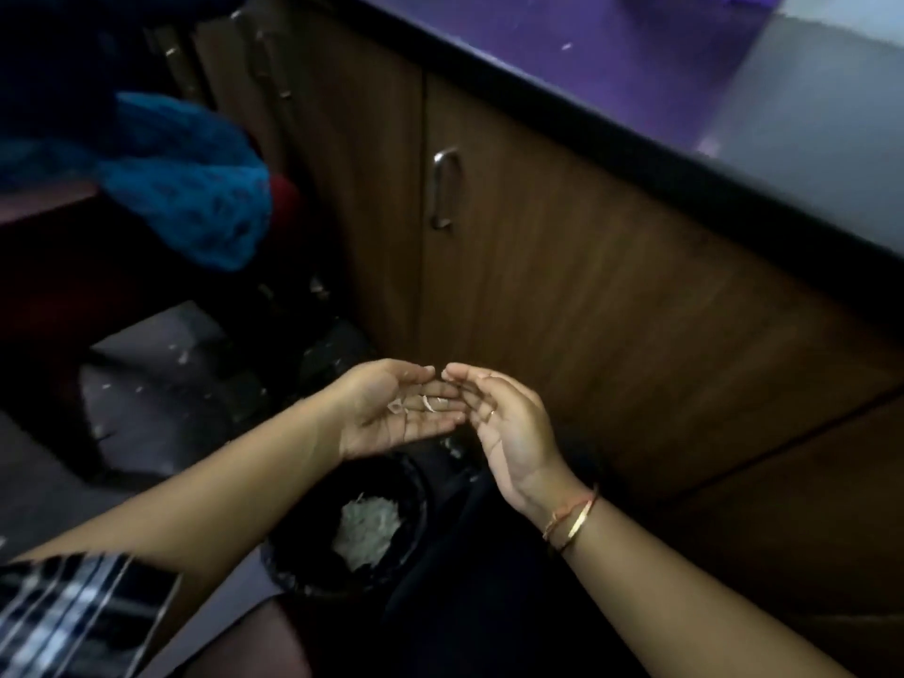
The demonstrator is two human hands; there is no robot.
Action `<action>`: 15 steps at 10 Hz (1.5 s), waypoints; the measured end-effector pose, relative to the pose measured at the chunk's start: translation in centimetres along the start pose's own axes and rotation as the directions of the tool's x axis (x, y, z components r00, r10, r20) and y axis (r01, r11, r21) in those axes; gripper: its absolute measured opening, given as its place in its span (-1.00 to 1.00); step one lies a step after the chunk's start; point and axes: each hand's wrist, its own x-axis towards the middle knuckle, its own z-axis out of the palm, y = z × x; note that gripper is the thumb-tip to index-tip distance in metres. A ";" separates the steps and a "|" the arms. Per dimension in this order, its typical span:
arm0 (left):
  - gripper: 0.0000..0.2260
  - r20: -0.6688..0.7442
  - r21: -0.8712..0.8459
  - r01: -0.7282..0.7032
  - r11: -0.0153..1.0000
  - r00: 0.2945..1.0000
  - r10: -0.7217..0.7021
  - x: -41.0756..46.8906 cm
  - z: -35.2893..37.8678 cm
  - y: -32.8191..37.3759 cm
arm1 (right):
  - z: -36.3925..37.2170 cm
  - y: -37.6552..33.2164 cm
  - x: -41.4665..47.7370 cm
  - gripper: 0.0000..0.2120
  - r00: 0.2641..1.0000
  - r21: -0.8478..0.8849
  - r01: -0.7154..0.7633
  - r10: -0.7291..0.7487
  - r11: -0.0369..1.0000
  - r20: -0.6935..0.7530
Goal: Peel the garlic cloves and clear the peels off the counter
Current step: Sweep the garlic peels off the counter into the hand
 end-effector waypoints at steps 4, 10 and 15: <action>-0.56 -0.462 0.033 -0.057 0.998 0.884 0.066 4.3 -6.8 -5.2 | 5.9 7.5 3.7 -0.49 0.816 -0.196 -0.533 0.562 0.823 0.139; -0.61 -0.703 0.079 -0.008 0.997 0.709 0.061 8.4 -12.0 -8.6 | 3.7 11.0 6.8 -0.86 0.926 -0.858 -0.177 0.378 0.483 0.021; -0.71 -0.378 0.901 0.286 0.325 0.887 0.266 7.8 -8.8 -5.6 | 1.8 8.0 6.1 -0.70 0.909 -0.972 0.232 0.346 0.038 0.231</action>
